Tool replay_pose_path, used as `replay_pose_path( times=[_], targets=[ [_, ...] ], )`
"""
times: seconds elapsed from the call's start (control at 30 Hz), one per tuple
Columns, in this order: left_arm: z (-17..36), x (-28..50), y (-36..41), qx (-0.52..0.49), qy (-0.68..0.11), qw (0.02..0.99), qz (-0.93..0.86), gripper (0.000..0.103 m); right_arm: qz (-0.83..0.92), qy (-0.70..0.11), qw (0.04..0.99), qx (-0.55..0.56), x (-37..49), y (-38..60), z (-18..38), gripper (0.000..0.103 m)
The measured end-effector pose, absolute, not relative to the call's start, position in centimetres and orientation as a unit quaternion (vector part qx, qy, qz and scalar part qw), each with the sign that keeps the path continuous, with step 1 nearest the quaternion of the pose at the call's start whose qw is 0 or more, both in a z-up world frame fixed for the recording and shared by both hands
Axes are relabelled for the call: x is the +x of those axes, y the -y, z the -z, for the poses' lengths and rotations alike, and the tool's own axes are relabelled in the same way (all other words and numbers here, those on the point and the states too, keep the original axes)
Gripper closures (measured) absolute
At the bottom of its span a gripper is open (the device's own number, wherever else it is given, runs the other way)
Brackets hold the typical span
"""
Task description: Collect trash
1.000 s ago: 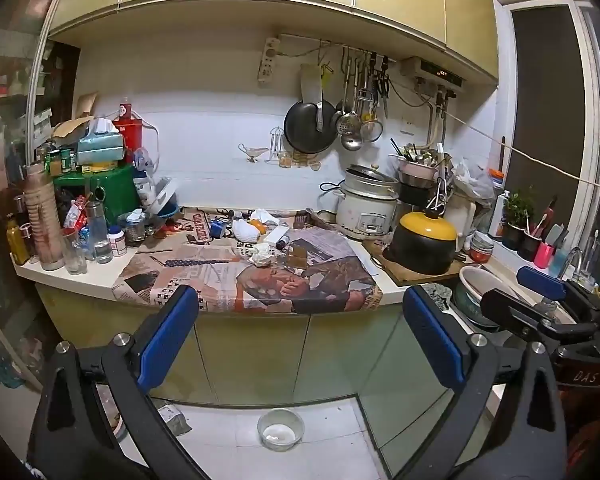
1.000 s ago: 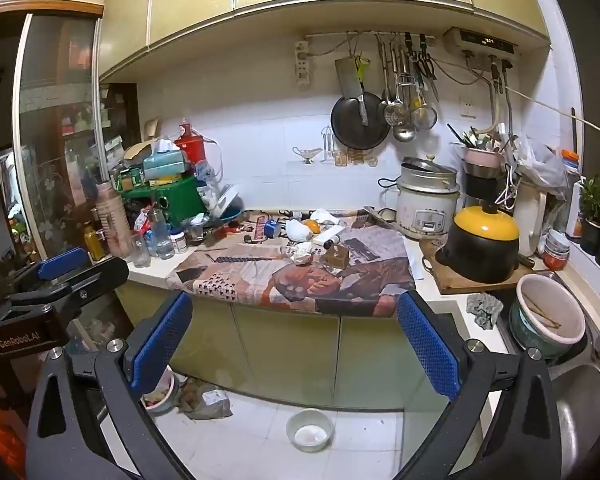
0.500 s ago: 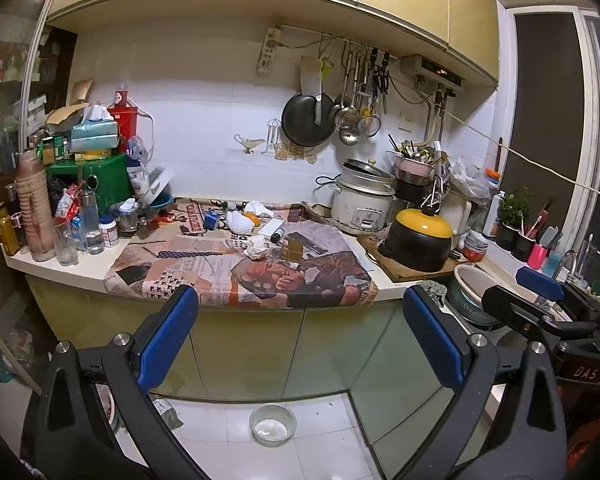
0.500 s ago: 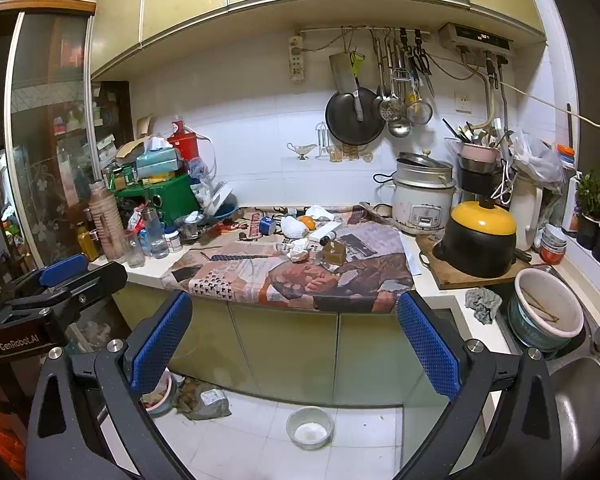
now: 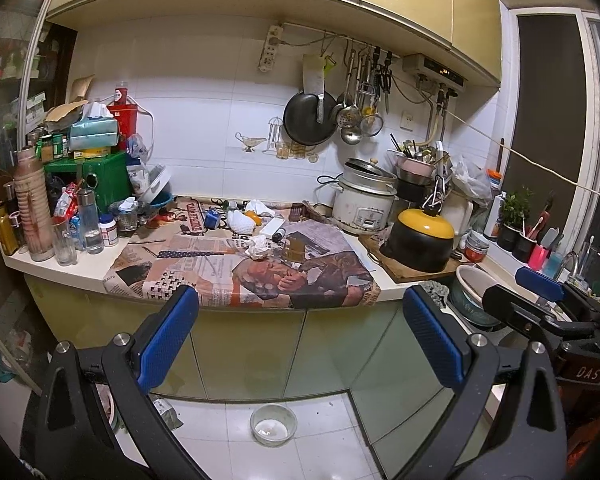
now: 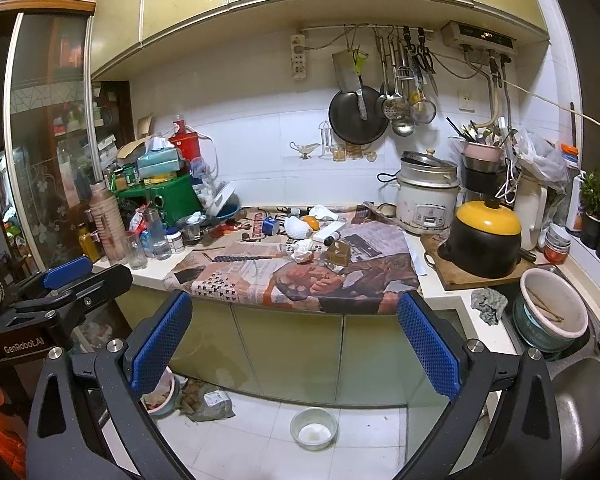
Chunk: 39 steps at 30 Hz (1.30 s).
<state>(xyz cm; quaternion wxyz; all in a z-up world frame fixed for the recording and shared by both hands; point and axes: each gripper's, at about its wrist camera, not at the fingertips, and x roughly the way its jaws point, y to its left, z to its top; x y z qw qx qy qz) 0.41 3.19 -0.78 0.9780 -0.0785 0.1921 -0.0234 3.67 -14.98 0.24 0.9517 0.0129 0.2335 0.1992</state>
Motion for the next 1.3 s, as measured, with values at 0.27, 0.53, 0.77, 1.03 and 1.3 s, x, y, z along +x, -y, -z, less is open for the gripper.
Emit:
replay_pose_path(
  times=[0.27, 0.53, 0.77, 1.03, 1.3],
  targets=[
    [0.7, 0.7, -3.5, -0.078, -0.194, 0.978, 0.022, 0.000, -0.204, -0.241, 0.949, 0.017, 4.4, 14.3, -0.3, 0.001],
    [0.7, 1.8, -4.7, -0.083, -0.199, 0.976, 0.023, 0.000, -0.206, -0.242, 0.948, 0.016, 4.5, 14.3, -0.2, 0.001],
    [0.7, 2.4, -5.1, -0.082, -0.199, 0.976, 0.025, 0.000, -0.206, -0.241, 0.948, 0.017, 4.4, 14.1, -0.1, 0.001],
    [0.8, 2.5, -4.4, -0.083, -0.196, 0.977, 0.021, 0.000, -0.209, -0.240, 0.948, 0.019, 4.7, 14.1, -0.1, 0.001],
    [0.7, 2.8, -2.7, -0.081, -0.193, 0.978, 0.001, 0.000, -0.214, -0.242, 0.946, 0.021, 5.2, 14.6, -0.2, 0.001]
  ],
)
